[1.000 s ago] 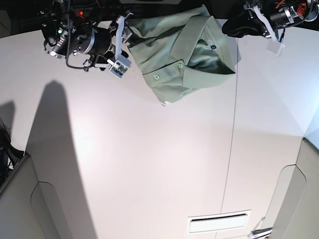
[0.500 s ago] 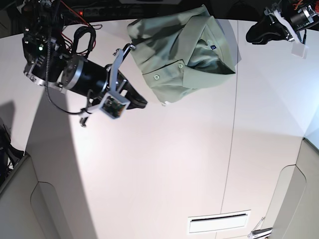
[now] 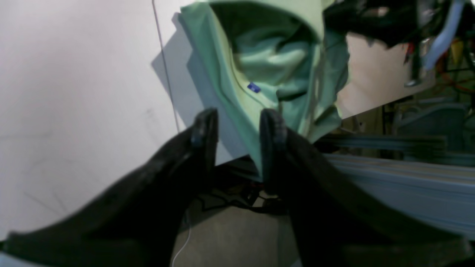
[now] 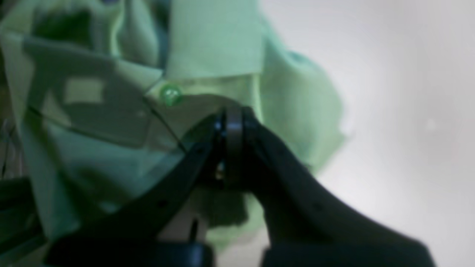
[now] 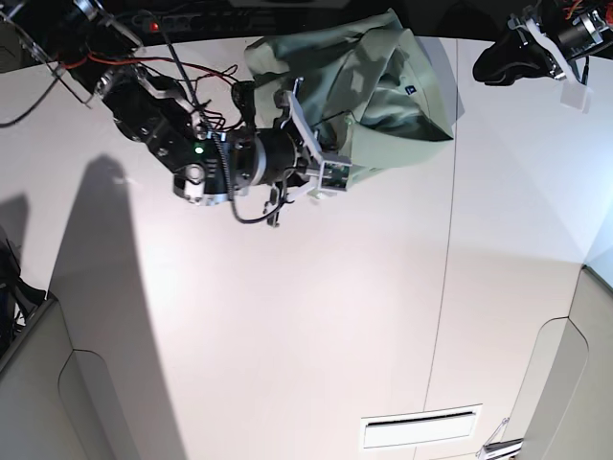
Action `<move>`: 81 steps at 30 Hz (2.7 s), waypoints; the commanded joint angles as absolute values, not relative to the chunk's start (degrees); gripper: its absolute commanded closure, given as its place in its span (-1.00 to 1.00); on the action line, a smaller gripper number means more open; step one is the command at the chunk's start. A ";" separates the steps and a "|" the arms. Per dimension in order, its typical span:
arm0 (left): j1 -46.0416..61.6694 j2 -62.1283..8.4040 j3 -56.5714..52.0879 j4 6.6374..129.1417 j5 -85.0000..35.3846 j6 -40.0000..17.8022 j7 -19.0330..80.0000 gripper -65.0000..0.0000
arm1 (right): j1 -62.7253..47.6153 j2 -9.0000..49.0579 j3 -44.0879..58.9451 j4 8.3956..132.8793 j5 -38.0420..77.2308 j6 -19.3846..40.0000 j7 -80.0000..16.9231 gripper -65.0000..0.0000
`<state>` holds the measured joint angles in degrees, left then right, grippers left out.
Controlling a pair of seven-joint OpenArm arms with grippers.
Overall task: Fold the T-shirt properly
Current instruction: 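Grasp the folded shirt with the right gripper and lift it, then carry the folded shirt with the right gripper to the table corner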
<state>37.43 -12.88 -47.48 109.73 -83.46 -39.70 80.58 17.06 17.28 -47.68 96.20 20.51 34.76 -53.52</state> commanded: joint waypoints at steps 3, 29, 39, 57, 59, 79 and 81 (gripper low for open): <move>37.93 -13.28 -47.86 110.63 -85.00 -40.00 80.00 0.30 | 19.20 16.32 -51.37 90.30 20.91 34.76 -52.01 1.00; 37.93 -13.32 -47.86 110.63 -85.00 -40.00 80.00 0.30 | 6.17 14.28 -12.25 70.37 5.76 -2.02 -57.93 1.00; 37.93 -13.32 -47.86 110.63 -85.00 -40.00 80.00 0.30 | -4.69 14.28 6.11 70.39 5.87 -3.25 -57.93 1.00; 37.93 -13.37 -47.86 110.63 -85.00 -40.00 80.00 0.30 | -17.89 14.26 22.50 80.77 10.09 -3.27 -60.05 1.00; 37.93 -13.37 -47.86 110.63 -85.00 -40.00 80.00 0.30 | -19.59 14.26 23.55 83.35 10.09 -3.29 -60.01 1.00; 37.91 -13.37 -47.86 110.63 -85.00 -40.00 80.00 0.30 | -7.01 14.28 27.53 103.20 11.14 -4.27 -58.08 1.00; 37.91 -13.37 -47.88 110.63 -85.00 -40.00 80.00 0.30 | -6.09 14.31 27.53 106.52 11.11 -4.25 -58.11 1.00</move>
<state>37.45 -12.71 -47.48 109.73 -83.46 -39.70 80.60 -6.46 13.50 27.27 105.67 11.09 -4.32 -58.89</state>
